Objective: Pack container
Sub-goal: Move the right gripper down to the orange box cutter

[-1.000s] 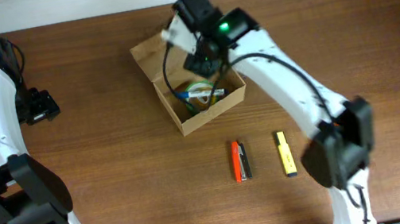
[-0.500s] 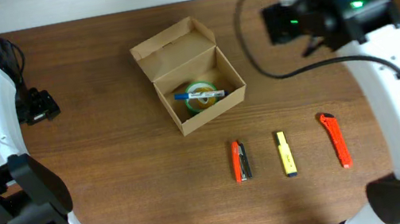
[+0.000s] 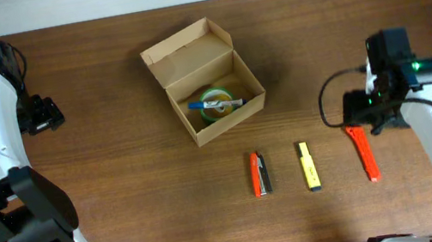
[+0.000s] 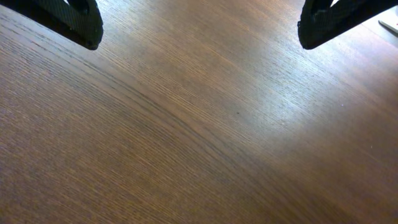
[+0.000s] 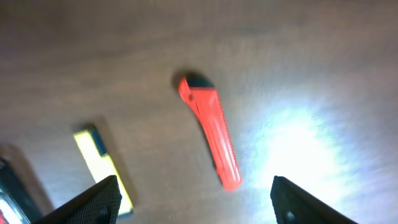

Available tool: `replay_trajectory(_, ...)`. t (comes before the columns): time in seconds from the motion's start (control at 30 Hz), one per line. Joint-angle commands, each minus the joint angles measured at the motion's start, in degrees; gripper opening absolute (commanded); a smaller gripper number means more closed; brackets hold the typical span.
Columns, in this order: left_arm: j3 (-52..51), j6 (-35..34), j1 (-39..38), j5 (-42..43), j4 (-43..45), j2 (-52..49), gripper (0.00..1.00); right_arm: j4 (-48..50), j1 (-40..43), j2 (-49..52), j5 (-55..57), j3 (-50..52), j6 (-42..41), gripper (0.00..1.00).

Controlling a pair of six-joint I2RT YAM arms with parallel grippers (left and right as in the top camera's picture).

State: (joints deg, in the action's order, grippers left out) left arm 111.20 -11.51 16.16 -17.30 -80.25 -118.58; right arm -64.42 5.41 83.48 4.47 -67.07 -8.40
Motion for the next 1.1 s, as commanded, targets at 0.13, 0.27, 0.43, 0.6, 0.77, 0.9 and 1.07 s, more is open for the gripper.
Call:
replay_trajectory(0.13, -0.57, 0.9, 0.13, 0.22, 0.13, 0.33, 1.0, 3.74, 3.43, -0.48, -2.49, 4.17, 9.14, 0.79)
replay_trajectory(0.27, -0.57, 0.9, 0.13, 0.22, 0.13, 0.33, 1.0, 4.72, 4.55, 1.73, -2.36, 4.17, 17.46, 0.79)
replay_trajectory(0.43, -0.57, 0.9, 0.13, 0.22, 0.13, 0.33, 1.0, 5.64, 6.01, 6.1, -2.34, 4.17, 24.57, 0.79)
replay_trajectory(0.6, -0.57, 0.9, 0.13, 0.22, 0.13, 0.33, 1.0, 5.35, 7.37, 11.3, -2.43, 4.17, 24.55, 0.76)
replay_trajectory(0.77, -0.57, 0.9, 0.13, 0.22, 0.13, 0.33, 1.0, 5.11, 7.37, 14.8, -2.36, 4.17, 24.46, 0.75)
replay_trajectory(0.9, -0.57, 0.9, 0.13, 0.22, 0.13, 0.33, 1.0, 5.88, 7.37, 16.02, -2.36, 4.17, 24.44, 0.75)
replay_trajectory(1.07, -0.57, 0.9, 0.13, 0.22, 0.13, 0.33, 1.0, 9.68, 7.37, 17.64, -2.29, 4.17, 21.44, 0.73)
